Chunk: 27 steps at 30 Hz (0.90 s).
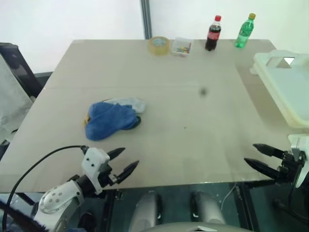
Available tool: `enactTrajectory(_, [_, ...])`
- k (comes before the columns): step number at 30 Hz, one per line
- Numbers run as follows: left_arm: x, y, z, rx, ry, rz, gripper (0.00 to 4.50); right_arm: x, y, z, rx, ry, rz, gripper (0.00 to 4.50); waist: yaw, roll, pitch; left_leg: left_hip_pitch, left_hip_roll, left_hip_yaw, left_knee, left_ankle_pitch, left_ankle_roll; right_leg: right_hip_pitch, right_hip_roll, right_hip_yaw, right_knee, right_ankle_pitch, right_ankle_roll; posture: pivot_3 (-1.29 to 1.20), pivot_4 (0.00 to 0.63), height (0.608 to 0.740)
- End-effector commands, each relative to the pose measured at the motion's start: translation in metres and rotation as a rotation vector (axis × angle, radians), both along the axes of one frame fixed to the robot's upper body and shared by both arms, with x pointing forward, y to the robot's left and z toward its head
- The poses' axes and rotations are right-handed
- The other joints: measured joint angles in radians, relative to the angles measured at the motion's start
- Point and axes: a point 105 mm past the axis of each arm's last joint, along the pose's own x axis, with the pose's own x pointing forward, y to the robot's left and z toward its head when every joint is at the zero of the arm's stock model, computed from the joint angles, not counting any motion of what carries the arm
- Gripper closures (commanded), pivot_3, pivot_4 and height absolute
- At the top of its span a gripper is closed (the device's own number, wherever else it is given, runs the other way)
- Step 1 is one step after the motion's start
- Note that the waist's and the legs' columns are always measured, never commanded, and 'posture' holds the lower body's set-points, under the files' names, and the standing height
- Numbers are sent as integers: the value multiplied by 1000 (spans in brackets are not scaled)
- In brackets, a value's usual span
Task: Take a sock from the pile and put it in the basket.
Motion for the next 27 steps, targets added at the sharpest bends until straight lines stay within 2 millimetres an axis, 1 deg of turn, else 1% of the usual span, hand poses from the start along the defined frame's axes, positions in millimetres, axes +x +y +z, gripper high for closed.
enactTrajectory(1, [1, -3, 13, -2, -51, -13, 710, 4, -4, 9, -15, -49, -3, 467, 1, 0, 0, 0, 0, 0, 0, 0, 0, 0, 0, 0, 0, 0, 0, 0, 150, 740])
enactTrajectory(19, [6, -5, 13, -11, -56, -19, 710, 7, 3, 9, -11, -55, 17, 467, 16, 0, 0, 0, 0, 1, 0, 1, 2, 0, 1, 0, 0, 1, -2, 0, 150, 740])
enactTrajectory(27, [10, -5, 14, -9, -72, -12, 710, 9, 9, 13, -1, -66, 41, 467, 16, 0, 0, 0, 0, 1, 0, 1, 2, 0, 2, 0, 0, 1, -2, 0, 150, 740])
